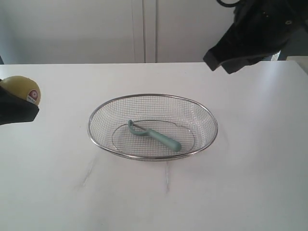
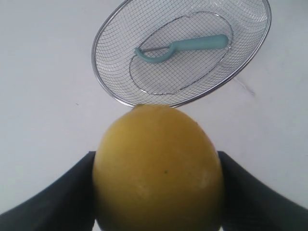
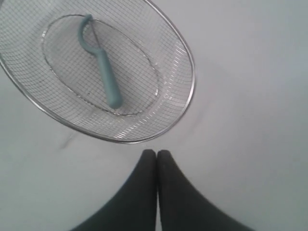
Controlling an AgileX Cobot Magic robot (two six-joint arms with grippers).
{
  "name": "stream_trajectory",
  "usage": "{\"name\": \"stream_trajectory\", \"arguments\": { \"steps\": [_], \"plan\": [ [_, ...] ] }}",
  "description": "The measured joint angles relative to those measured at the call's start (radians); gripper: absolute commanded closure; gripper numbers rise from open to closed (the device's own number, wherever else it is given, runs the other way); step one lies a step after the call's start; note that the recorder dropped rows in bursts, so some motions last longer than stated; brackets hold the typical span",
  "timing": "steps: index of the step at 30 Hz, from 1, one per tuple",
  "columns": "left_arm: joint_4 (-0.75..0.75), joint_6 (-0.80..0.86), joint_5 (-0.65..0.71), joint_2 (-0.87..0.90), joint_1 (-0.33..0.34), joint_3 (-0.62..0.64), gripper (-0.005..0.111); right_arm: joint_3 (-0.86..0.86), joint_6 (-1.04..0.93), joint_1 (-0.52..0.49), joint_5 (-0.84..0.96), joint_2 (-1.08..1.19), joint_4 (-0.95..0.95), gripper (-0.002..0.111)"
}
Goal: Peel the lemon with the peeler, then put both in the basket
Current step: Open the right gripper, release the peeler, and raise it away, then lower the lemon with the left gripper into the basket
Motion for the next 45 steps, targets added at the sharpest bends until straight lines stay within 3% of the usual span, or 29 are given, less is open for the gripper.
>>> {"name": "stream_trajectory", "arguments": {
  "steps": [12,17,21,26,30,39,41,45],
  "plan": [
    [-0.034,0.000,-0.036,0.000,0.000,0.000,0.107,0.179,0.071,0.000,0.027,-0.246,-0.082,0.108],
    [-0.077,0.000,-0.154,0.000,0.000,0.033,0.107,0.266,0.079,0.000,-0.037,-0.327,-0.110,0.108],
    [-0.198,0.068,-0.250,0.015,-0.003,0.038,0.107,0.302,0.090,0.000,-0.052,-0.351,-0.110,0.108],
    [-0.392,0.281,-0.316,0.109,-0.065,0.025,0.107,0.313,0.113,0.000,-0.064,-0.358,-0.110,0.108],
    [-0.432,0.326,-0.323,0.234,-0.124,-0.042,0.107,0.313,0.119,0.000,-0.081,-0.360,-0.110,0.108],
    [-0.423,0.311,-0.310,0.562,-0.256,-0.333,0.107,0.313,0.123,0.000,-0.089,-0.360,-0.115,0.108],
    [-0.379,0.264,-0.303,0.614,-0.268,-0.386,0.107,0.313,0.123,0.000,-0.089,-0.360,-0.124,0.108],
    [-0.146,0.038,-0.264,0.724,-0.271,-0.443,0.107,0.313,0.123,0.000,-0.089,-0.360,-0.137,0.108]
  ]
}}
